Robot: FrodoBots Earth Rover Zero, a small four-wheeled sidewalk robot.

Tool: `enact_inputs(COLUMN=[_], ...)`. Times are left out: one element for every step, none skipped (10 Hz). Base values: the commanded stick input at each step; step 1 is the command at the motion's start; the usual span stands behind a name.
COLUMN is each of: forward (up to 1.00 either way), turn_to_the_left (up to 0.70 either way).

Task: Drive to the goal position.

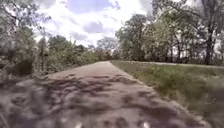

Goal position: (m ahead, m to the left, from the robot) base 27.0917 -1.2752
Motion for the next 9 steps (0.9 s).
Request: enact_inputs(forward=[1.00,1.00,1.00,1.00,1.00,1.00,1.00,1.00,1.00], turn_to_the_left=[0.27,0.00,0.00,0.00,0.00,0.00,0.00,0.00,0.00])
